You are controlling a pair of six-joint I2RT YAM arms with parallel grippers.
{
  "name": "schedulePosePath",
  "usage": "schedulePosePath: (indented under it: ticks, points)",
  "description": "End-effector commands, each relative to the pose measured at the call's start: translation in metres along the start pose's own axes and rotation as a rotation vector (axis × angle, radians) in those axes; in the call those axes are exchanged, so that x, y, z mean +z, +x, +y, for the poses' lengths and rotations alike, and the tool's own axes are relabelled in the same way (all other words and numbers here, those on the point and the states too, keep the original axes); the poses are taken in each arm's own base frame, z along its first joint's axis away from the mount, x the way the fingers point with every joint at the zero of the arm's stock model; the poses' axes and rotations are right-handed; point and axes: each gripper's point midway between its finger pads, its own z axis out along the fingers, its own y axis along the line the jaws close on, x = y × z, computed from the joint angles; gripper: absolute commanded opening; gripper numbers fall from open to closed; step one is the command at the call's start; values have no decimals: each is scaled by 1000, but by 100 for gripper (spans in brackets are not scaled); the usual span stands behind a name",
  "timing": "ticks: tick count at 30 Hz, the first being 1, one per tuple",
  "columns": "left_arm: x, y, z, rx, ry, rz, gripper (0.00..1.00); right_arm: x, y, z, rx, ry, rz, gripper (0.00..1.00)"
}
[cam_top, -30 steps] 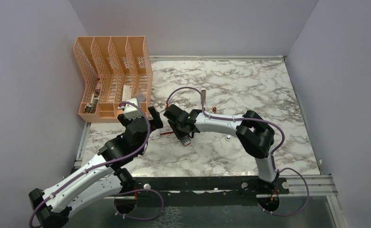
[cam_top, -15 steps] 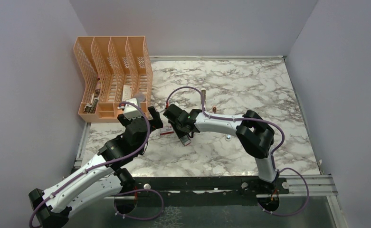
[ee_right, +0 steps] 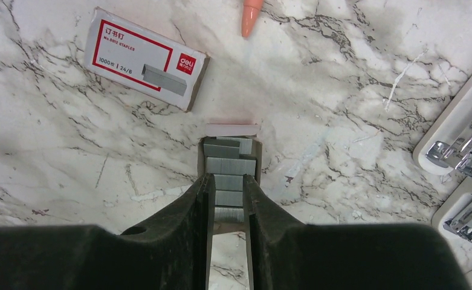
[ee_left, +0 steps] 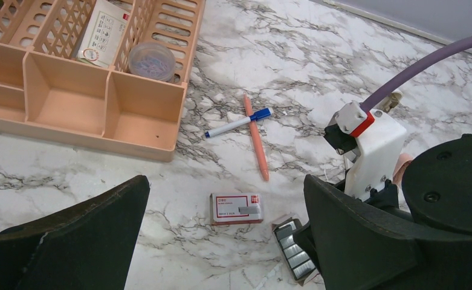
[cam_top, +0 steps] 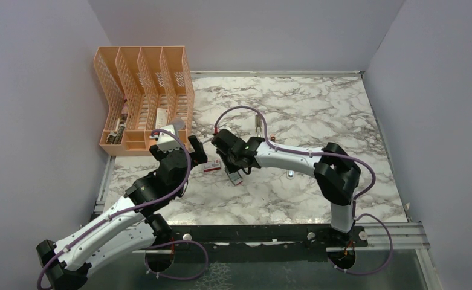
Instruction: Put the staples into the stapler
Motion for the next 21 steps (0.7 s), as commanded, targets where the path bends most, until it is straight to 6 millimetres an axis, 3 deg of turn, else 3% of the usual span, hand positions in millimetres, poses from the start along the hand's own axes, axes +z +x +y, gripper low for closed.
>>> schedulePosePath:
  ticks: [1, 8, 12, 21]
  points:
    - [0, -3, 3, -14, -15, -18, 99, -4, 7, 1, -15, 1, 14, 29]
    - [-1, -3, 4, -15, -14, -19, 99, 17, 5, 7, -10, 4, 22, 28]
    - [-1, -3, 4, -17, -15, -21, 99, 26, 6, 7, -16, 20, 35, 35]
    - [-1, -3, 5, -18, -19, -21, 99, 27, 4, 9, -14, 13, 27, 42]
